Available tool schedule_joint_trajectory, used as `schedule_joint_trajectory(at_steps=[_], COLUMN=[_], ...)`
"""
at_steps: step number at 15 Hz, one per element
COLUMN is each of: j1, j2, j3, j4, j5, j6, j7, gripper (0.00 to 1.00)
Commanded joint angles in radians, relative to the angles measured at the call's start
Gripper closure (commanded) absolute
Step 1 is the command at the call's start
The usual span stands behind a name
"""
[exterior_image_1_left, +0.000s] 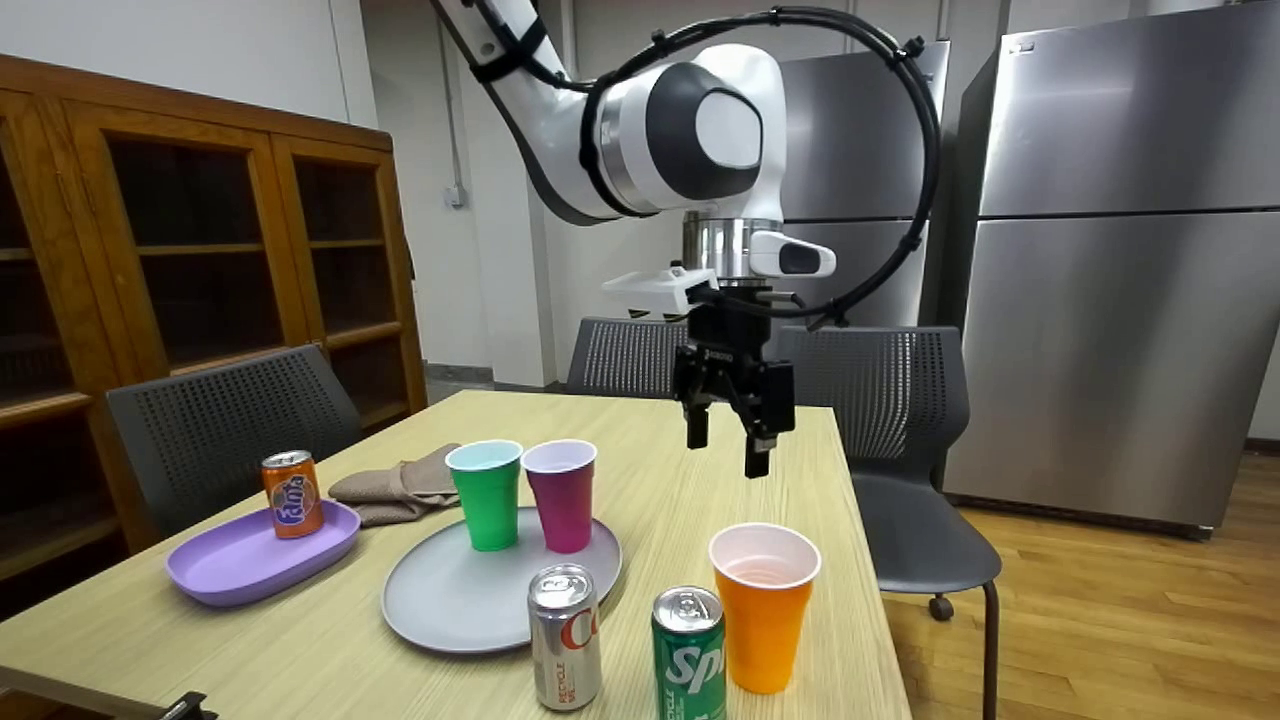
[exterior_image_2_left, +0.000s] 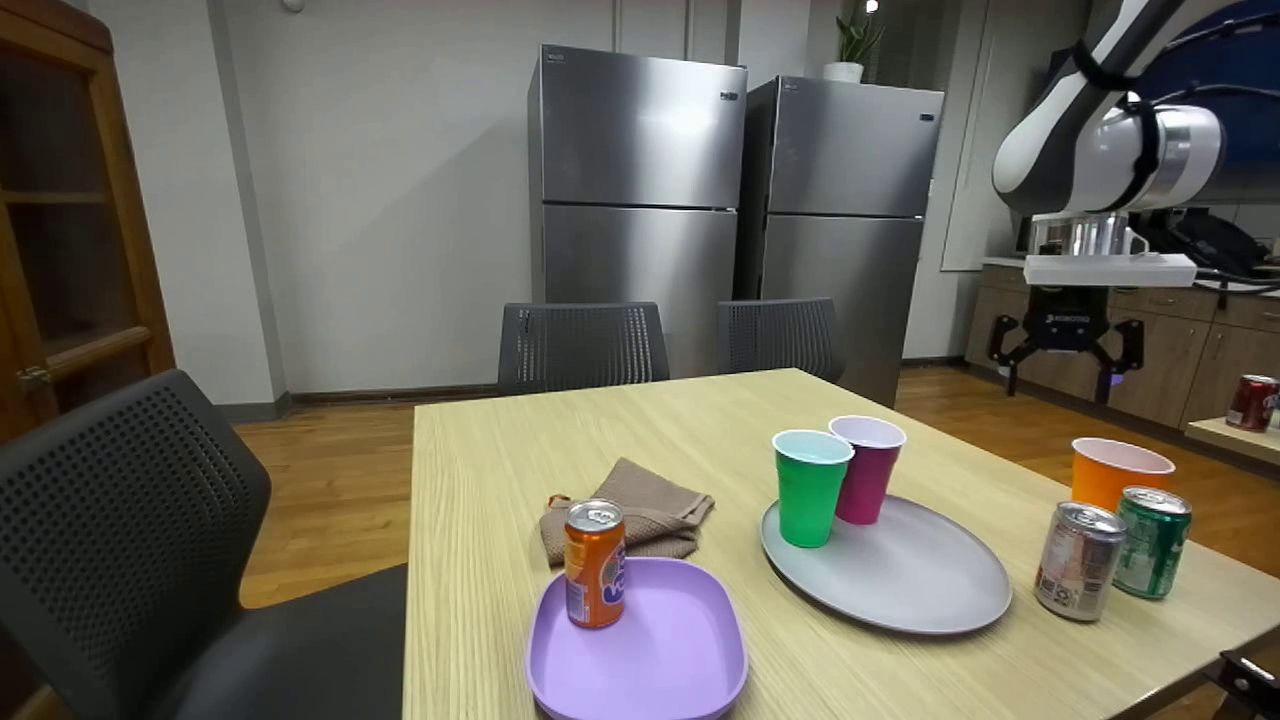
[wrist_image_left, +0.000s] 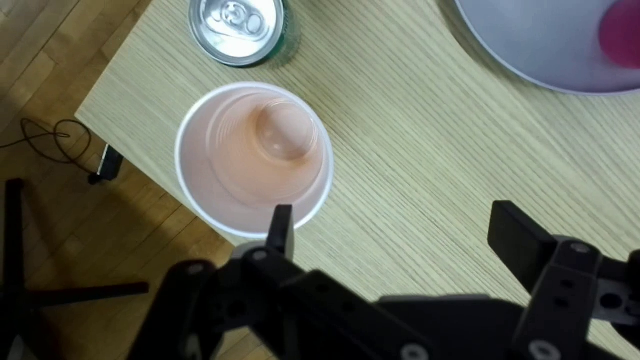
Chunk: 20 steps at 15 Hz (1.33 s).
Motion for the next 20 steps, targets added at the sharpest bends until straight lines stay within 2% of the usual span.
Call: schedule_joint_trajectory(at_steps=[1,9,20], j1=[-0.012,-0.021,-0.047], j2=[-0.076,-0.061,0.01], j3=[0.007,0.008,0.008], j4=[-0.098,-0.158,-0.126], j5=[0.005,0.066,0.109], j6=[0.05,0.161,0.157], j7=[0.005,0.001,-0.001], gripper=[0.0,0.0,0.0])
